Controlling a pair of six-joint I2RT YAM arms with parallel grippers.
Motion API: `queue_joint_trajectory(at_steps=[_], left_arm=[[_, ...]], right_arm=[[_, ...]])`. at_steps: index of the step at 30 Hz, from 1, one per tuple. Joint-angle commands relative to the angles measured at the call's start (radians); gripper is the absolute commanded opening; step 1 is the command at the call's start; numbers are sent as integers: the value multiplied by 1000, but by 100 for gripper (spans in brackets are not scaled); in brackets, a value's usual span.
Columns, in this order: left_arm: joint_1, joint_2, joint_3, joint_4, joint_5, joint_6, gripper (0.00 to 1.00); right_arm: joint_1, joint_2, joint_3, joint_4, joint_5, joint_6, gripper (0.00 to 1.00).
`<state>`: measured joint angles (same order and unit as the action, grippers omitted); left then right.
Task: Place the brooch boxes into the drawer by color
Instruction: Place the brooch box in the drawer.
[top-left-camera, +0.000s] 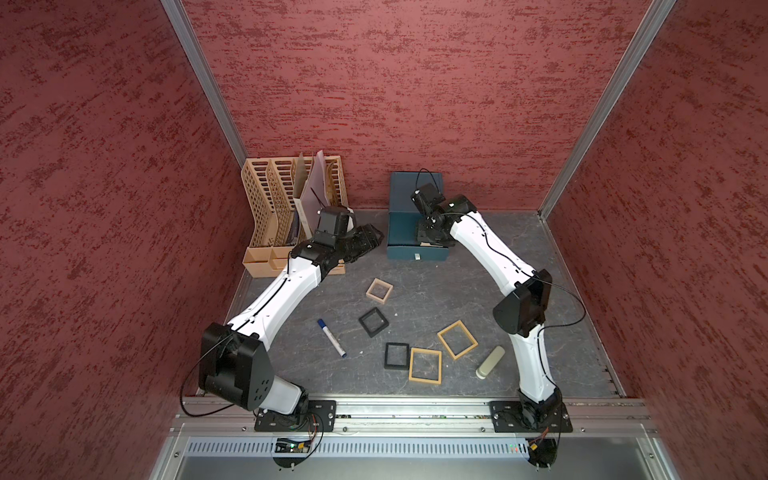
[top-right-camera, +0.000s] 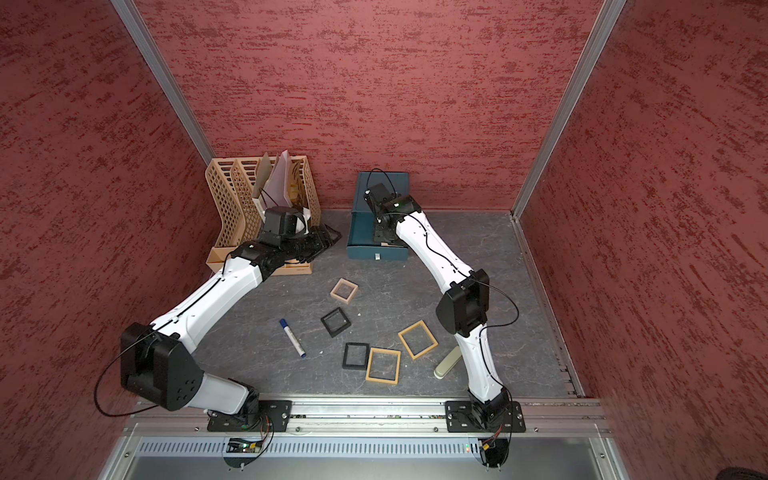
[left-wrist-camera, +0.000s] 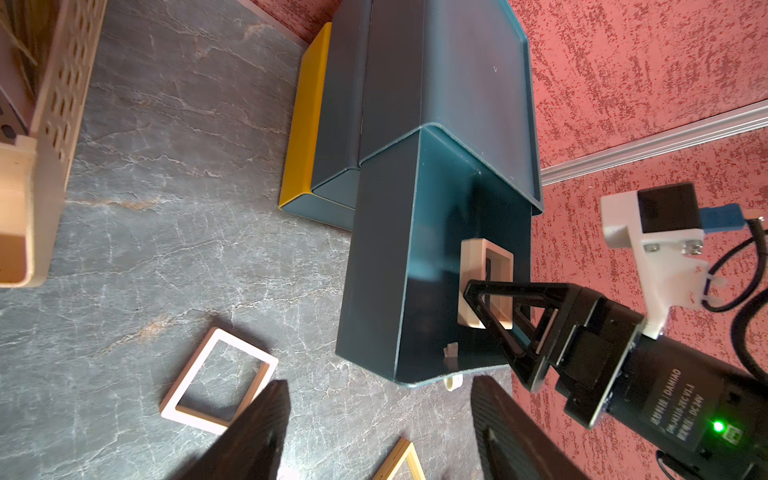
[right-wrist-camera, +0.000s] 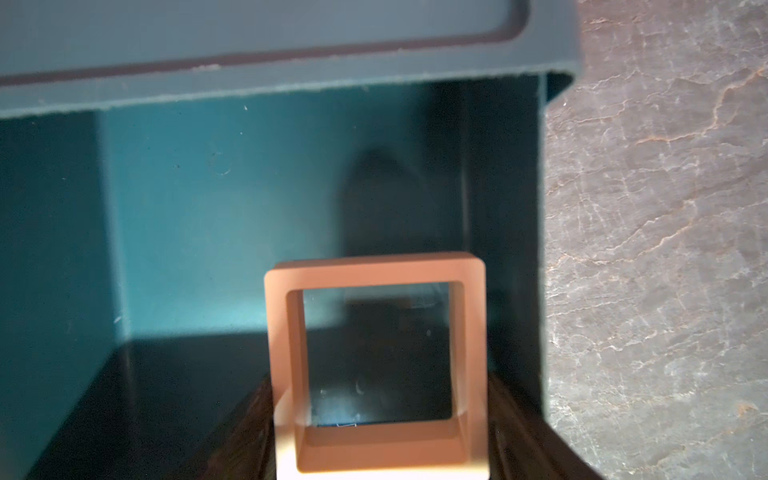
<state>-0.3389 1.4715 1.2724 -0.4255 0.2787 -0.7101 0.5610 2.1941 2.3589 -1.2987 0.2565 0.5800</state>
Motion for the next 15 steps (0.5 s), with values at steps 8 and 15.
queue_joint_trajectory(at_steps=[8,15], left_arm=[[-11,-4,-1,22,-12,-1,73],[-11,-4,8,18,-10,0,73]], right_arm=[[-4,41,59,-23,36,10,48],[-8,53,62,-31,44,9,51]])
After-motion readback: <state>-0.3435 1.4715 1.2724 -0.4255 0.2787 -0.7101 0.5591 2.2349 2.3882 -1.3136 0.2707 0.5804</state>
